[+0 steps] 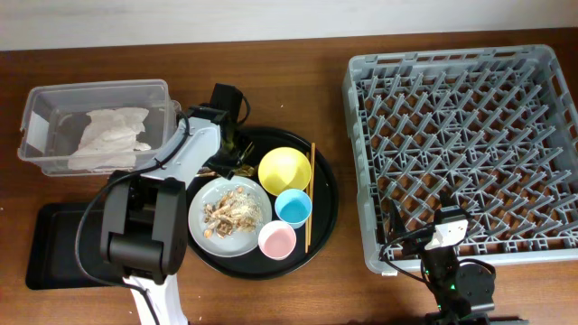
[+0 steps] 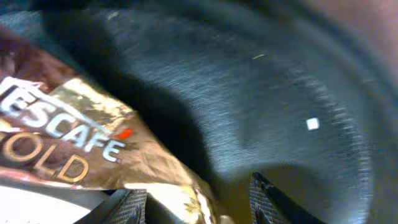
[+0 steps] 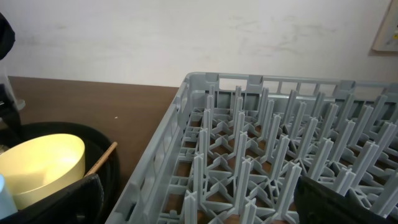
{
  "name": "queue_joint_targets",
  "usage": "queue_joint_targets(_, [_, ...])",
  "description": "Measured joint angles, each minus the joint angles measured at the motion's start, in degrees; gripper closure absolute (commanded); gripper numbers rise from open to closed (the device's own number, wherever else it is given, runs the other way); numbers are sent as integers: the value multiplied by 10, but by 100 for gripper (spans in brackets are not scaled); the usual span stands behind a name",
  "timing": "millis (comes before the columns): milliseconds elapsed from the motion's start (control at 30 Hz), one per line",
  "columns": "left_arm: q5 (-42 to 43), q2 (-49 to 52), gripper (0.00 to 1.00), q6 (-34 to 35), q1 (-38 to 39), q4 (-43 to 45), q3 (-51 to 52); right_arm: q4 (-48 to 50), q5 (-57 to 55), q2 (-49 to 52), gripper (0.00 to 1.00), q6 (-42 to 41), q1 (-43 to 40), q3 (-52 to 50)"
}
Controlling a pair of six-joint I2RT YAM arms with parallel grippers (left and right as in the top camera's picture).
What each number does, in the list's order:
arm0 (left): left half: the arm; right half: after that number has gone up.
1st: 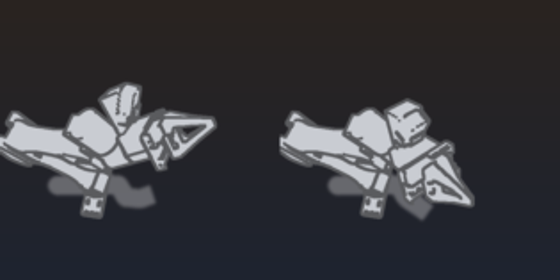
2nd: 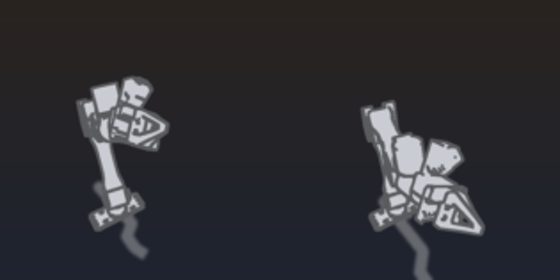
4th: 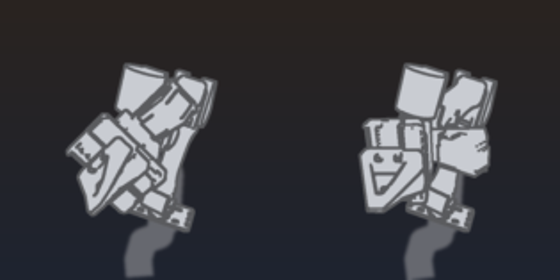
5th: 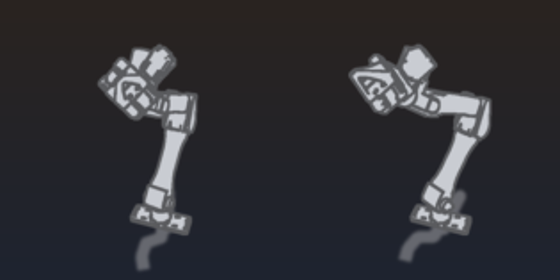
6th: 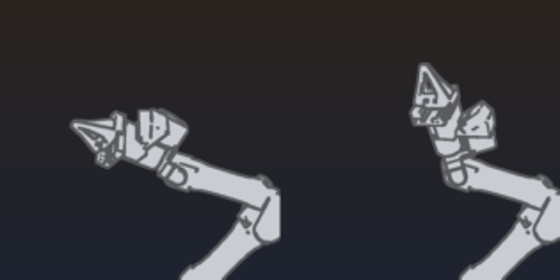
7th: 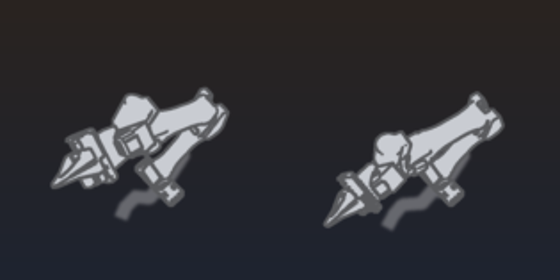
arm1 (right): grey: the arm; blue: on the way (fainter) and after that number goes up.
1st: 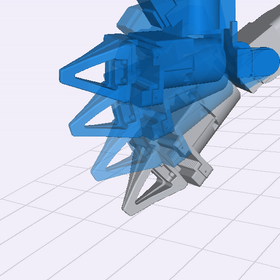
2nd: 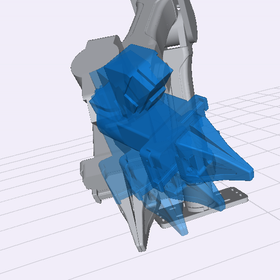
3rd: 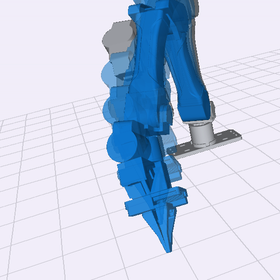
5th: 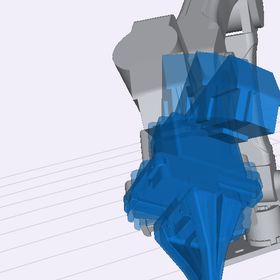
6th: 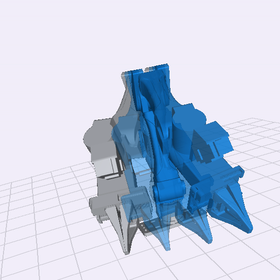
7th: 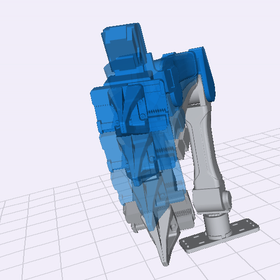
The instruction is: Sort waste into correct bins and load items into the dishwasher rack
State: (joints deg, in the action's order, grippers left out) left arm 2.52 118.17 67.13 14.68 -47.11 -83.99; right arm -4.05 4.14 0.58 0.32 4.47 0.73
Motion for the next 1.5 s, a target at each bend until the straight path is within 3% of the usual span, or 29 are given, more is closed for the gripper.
queue_joint_targets(100, [0,0,49,0,0,-26,0,0,0,0,1,0,0,0])
queue_joint_targets(300, [-11,7,99,0,0,-28,-2,0,0,0,1,0,0,0])
queue_joint_targets(433, [-11,5,99,-4,0,-50,-45,0,0,0,1,0,0,0])
queue_joint_targets(533, [-17,-59,99,-5,0,-51,-49,0,0,0,1,0,0,0])
queue_joint_targets(600, [-99,-146,99,-7,1,-51,-52,0,0,0,1,0,0,0])
queue_joint_targets(733, [-307,-192,99,-16,-21,-43,-53,0,0,0,1,0,0,0])
queue_joint_targets(833, [-353,-192,98,-16,-101,-16,-53,0,0,0,1,-1,0,0])
queue_joint_targets(867, [-360,-191,89,-16,-136,-10,-54,0,0,0,1,0,0,0])
queue_joint_targets(900, [-365,-184,53,-18,-171,-4,-54,0,0,0,1,0,0,0])
queue_joint_targets(933, [-360,-170,37,-39,-191,23,-55,0,0,0,1,0,0,0])
queue_joint_targets(967, [-343,-146,30,-75,-208,43,-56,0,0,0,1,0,0,0])
queue_joint_targets(1000, [-318,-128,9,-102,-221,48,-56,0,0,0,1,0,0,0])
queue_joint_targets(1033, [-303,-123,2,-118,-226,51,-56,0,0,0,1,0,0,0])
queue_joint_targets(1100, [-275,-123,1,-143,-226,42,-56,0,0,0,1,0,0,0])
queue_joint_targets(1200, [-171,-138,1,-159,-226,-57,-58,0,0,1,1,0,0,0])
queue_joint_targets(1333, [-83,-338,1,-190,-217,-226,-60,0,0,1,1,0,0,0])
queue_joint_targets(1433, [-69,-365,1,-245,-158,-303,-60,0,0,1,1,0,0,0])
queue_joint_targets(1500, [-64,-364,4,-271,-68,-315,-33,0,0,1,1,0,0,0])
